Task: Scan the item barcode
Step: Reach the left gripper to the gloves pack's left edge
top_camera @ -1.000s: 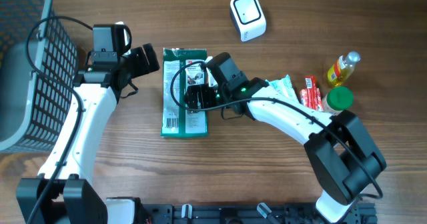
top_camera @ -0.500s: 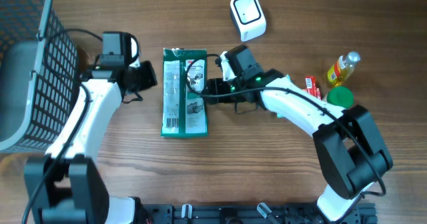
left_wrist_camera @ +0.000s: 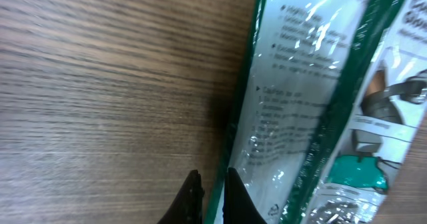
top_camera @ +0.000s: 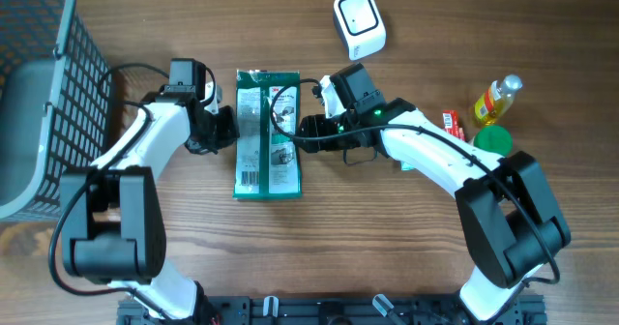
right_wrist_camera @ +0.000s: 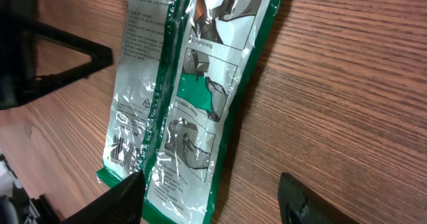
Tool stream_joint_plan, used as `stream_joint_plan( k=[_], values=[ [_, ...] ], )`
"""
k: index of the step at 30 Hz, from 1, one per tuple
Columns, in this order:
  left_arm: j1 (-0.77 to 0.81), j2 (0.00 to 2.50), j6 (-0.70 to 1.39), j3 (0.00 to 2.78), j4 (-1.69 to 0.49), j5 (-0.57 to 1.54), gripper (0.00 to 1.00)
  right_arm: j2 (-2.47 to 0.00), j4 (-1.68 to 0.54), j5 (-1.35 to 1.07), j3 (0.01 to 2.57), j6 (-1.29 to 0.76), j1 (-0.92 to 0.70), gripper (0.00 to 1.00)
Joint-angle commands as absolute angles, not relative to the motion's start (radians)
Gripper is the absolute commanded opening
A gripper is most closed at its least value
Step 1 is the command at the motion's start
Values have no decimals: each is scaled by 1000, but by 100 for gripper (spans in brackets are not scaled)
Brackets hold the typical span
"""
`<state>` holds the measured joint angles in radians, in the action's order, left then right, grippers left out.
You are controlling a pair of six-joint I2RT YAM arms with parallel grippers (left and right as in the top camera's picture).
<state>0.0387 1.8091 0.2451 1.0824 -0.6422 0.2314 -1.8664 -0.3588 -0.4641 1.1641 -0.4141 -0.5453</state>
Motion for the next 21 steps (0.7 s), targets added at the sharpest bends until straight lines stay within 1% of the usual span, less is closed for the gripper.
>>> stream_joint_plan(
  k=[1, 7, 10, 14, 18, 21],
  values=[
    [63, 1839, 246, 1058, -624, 255, 4, -1877, -359, -479, 1169, -394, -546, 64],
    [127, 1840, 281, 1054, -590, 247, 4, -1891, -363, -480, 1169, -396, -546, 64],
    [146, 1841, 335, 1052, -587, 208, 4, -1917, -372, -480, 1169, -397, -546, 64],
    [162, 1841, 338, 1051, -575, 208, 7, -1961, -362, -480, 1169, -396, -546, 64],
    [165, 1840, 338, 1051, -570, 209, 8, -1990, -355, -480, 1169, -396, -546, 64],
    [154, 1838, 338, 1067, -573, 224, 7, -2001, -355, -480, 1169, -397, -546, 59]
  ],
)
